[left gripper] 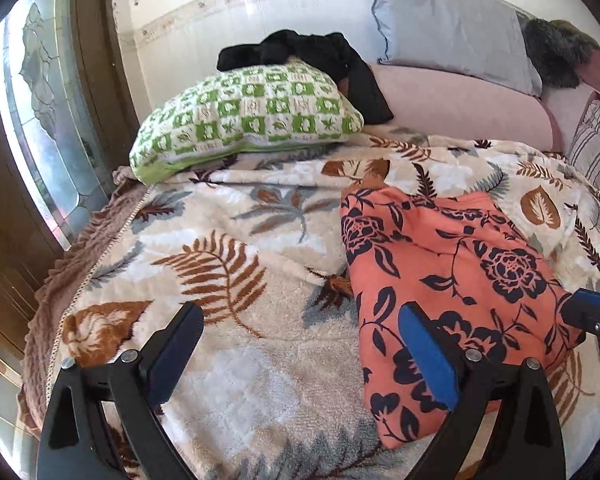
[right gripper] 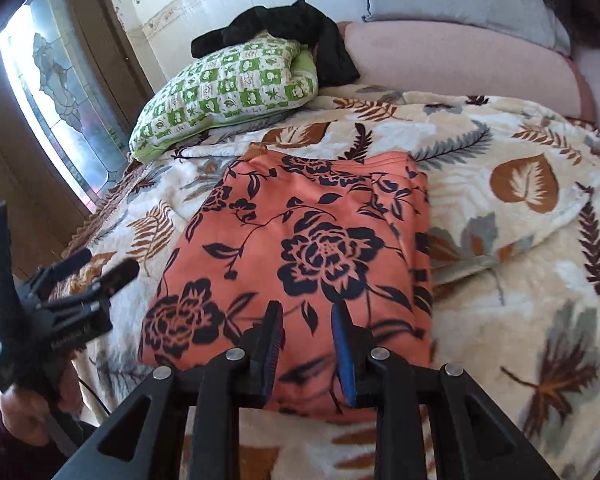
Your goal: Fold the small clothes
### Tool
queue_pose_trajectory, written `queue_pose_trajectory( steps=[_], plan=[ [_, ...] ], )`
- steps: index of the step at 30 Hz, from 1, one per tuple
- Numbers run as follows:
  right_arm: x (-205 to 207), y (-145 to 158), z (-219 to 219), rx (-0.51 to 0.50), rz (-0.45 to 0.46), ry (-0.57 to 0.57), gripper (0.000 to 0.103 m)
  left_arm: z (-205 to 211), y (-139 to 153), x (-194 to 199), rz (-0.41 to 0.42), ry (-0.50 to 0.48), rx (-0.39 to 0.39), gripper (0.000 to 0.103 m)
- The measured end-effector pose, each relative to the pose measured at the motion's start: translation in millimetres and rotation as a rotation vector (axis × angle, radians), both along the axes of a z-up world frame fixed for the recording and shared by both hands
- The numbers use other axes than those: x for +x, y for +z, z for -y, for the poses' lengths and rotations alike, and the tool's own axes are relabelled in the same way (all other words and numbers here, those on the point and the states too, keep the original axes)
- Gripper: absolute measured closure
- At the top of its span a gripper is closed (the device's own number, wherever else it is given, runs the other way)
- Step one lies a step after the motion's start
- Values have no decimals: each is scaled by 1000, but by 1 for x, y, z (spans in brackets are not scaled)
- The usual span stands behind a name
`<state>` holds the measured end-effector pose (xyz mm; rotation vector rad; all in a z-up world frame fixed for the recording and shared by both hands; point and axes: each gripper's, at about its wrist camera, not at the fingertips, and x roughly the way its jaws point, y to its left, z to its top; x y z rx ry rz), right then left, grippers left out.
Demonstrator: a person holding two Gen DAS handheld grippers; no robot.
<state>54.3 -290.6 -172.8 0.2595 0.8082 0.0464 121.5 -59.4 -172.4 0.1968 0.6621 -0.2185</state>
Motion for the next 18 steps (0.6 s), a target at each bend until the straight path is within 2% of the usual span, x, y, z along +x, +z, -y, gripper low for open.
queue_pose_trajectory(
  steps=[1, 2, 3, 5, 7, 10, 18],
  plan=[
    [-12, 6, 3, -12, 23, -8, 61, 0, 8, -9, 21, 11, -3, 5],
    [-25, 13, 6, -8, 51, -17, 34, -1, 17, -19, 43, 21, -10, 5],
    [-38, 21, 9, 3, 92, -32, 21, -1, 26, -29, 64, 27, -17, 5],
    [-63, 40, 11, -7, 174, -70, 21, -2, 46, -48, 98, 26, -30, 4],
    [-78, 58, 8, -49, 199, -94, 21, -1, 67, -65, 132, 46, -27, 3],
    [-100, 81, 3, -57, 247, -104, 21, 0, 100, -89, 200, 78, -3, 2],
    [-151, 135, -21, -135, 351, -132, 21, -7, 168, -150, 308, 18, -72, 1]
  ],
)
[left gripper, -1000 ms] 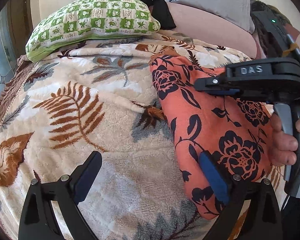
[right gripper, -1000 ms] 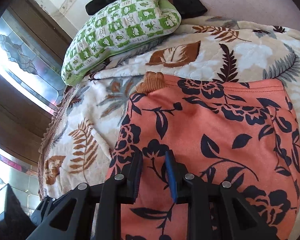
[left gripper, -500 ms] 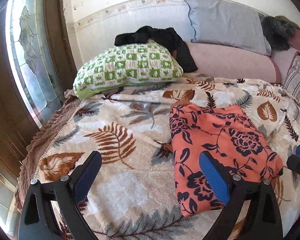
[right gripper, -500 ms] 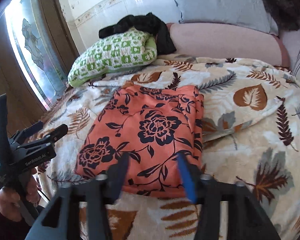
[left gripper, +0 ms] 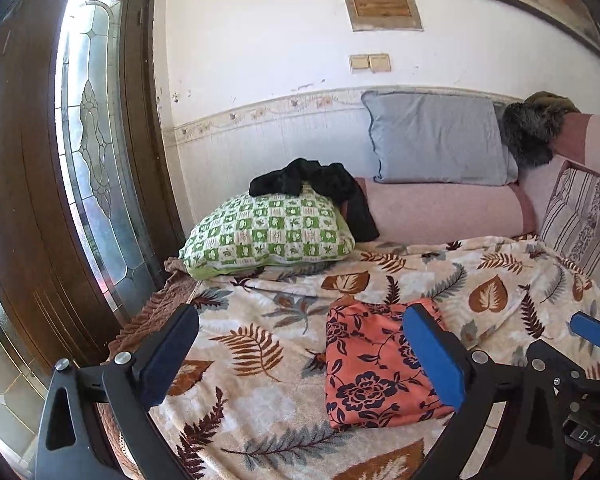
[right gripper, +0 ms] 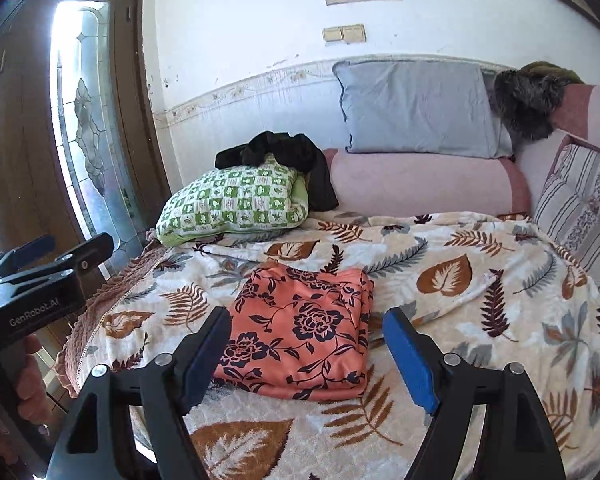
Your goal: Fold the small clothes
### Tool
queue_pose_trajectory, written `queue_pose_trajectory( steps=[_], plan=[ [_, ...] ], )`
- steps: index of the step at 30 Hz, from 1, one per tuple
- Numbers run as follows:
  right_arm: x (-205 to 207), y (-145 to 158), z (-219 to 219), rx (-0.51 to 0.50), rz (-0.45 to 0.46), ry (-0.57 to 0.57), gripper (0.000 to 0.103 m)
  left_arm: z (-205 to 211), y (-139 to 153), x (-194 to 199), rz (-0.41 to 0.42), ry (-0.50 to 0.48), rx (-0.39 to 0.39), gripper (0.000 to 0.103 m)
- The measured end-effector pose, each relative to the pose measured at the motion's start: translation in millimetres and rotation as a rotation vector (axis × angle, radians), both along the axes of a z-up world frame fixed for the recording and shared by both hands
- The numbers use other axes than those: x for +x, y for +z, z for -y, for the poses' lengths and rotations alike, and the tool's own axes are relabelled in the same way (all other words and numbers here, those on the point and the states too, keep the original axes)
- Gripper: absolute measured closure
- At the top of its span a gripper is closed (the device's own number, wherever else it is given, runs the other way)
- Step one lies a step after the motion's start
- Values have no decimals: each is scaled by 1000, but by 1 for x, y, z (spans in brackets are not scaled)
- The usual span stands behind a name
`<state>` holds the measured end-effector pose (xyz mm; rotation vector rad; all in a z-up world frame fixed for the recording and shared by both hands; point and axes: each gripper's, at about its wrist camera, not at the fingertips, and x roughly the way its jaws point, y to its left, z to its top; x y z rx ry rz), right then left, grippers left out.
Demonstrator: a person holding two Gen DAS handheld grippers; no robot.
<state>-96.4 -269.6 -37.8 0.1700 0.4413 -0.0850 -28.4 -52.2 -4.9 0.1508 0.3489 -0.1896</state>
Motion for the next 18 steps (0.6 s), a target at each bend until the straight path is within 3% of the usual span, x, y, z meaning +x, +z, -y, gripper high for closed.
queue_pose_trajectory(
  steps=[7, 18],
  plan=[
    [-30, 30, -1, -11, 73, -43, 21, -3, 29, -30, 38, -42, -35, 1],
    [-42, 52, -1, 56, 84, -102, 21, -13, 56, -53, 71, -52, -43, 1]
  ],
)
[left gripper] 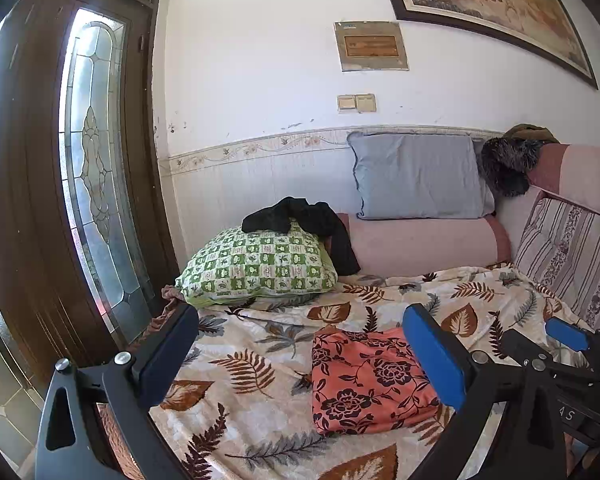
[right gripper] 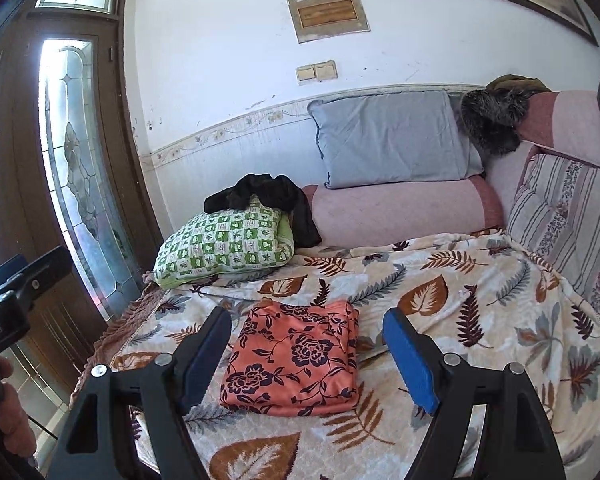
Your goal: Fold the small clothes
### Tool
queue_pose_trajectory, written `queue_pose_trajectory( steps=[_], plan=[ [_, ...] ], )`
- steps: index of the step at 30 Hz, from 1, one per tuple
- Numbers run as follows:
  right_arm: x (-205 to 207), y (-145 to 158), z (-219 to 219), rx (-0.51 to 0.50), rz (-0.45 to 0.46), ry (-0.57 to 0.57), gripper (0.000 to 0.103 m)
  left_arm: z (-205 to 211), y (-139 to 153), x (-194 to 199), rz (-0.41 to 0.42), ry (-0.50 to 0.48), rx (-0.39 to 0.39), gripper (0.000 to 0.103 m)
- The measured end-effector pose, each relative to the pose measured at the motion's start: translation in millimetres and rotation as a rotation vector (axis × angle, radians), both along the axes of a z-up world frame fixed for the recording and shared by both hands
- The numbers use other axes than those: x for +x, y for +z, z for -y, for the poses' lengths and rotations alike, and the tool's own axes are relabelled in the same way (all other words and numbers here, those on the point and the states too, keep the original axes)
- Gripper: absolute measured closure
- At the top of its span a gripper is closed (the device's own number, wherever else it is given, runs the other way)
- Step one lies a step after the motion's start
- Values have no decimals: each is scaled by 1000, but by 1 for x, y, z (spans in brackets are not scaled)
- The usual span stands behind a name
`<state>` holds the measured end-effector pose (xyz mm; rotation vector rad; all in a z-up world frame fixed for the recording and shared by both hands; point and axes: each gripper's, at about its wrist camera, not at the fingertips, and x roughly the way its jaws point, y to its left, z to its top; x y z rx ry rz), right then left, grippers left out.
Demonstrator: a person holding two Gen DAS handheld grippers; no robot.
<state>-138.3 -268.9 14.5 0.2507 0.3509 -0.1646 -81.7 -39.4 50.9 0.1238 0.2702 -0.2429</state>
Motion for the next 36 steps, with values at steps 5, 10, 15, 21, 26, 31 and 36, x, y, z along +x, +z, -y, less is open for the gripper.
queue_pose_trajectory(
  steps=[5, 10, 15, 21, 26, 31, 36],
  plan=[
    [-5, 11, -9, -5, 9, 2, 21, -9, 7, -4, -9, 10, -13, 1],
    [-9, 20, -17, 4, 16, 5, 21, -21, 13, -6, -25, 35, -43, 1],
    [-10, 22, -28, -18, 11, 16, 21, -31, 15, -6, -45, 54, -70, 1],
    [-6, 22, -33, -22, 5, 32, 21, -33, 16, -2, -44, 64, -48, 1],
    [3, 17, -30, -6, -10, 38, 21, -28, 14, 6, -32, 78, -17, 1],
    [14, 9, -26, -3, -35, 41, 21, -16, 10, 13, -41, 62, 13, 1],
    [24, 6, -20, 8, -40, 44, 21, -6, 12, 16, -18, 49, 29, 1]
  ],
)
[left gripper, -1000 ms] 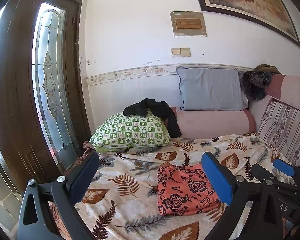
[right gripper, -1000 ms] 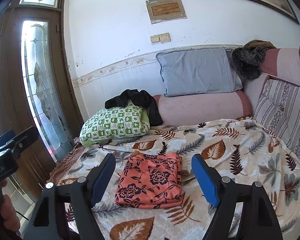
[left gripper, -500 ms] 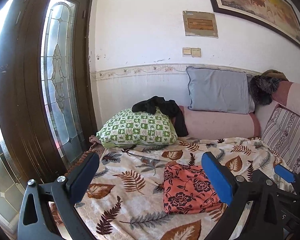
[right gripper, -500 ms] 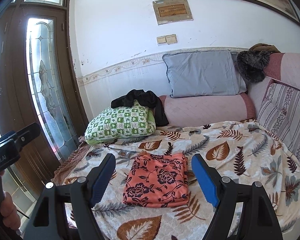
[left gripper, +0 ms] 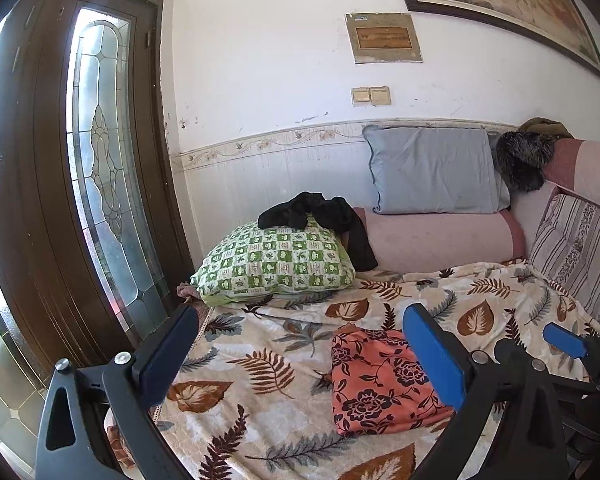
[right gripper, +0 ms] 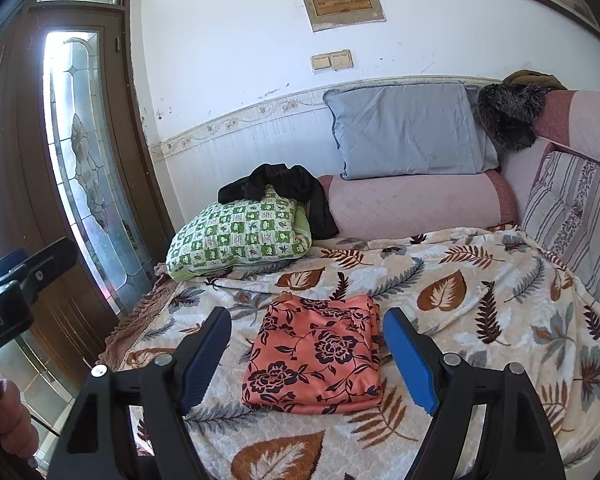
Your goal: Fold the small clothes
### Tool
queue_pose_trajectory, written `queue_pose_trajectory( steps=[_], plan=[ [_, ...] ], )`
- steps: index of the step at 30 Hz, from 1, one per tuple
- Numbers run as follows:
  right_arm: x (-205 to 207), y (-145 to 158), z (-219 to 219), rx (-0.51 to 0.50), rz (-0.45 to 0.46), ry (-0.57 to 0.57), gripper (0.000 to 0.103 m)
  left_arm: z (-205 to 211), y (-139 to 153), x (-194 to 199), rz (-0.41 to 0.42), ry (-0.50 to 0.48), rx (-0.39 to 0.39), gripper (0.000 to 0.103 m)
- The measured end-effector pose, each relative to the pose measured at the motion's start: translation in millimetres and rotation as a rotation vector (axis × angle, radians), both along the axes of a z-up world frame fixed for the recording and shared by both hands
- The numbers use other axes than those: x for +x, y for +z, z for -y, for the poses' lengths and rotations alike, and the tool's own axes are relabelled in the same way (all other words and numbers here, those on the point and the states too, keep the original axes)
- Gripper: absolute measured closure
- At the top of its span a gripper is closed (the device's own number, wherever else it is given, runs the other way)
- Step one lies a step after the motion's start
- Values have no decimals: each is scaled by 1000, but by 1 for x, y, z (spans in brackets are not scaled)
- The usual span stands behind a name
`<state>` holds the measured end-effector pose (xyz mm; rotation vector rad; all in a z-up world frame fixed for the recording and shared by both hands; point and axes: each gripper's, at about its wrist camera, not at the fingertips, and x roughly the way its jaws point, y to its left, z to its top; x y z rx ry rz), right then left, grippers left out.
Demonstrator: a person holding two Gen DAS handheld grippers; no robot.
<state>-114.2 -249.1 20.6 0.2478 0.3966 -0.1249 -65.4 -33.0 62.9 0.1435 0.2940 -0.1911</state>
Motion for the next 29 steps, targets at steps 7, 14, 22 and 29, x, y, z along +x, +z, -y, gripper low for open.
queue_pose_trajectory(
  steps=[7, 14, 22, 29],
  plan=[
    [13, -5, 6, 1, -21, 3, 21, 11, 2, 11, 1, -16, -9, 1],
    [22, -7, 18, 17, -24, -15, 21, 24, 1, 19, -8, -36, 6, 1],
    [34, -11, 19, 16, -36, -12, 21, 29, -5, 30, -27, -54, 3, 1],
    [60, -19, 31, 0, -38, -10, 21, 26, -24, 70, -37, -56, -42, 1]
  ],
)
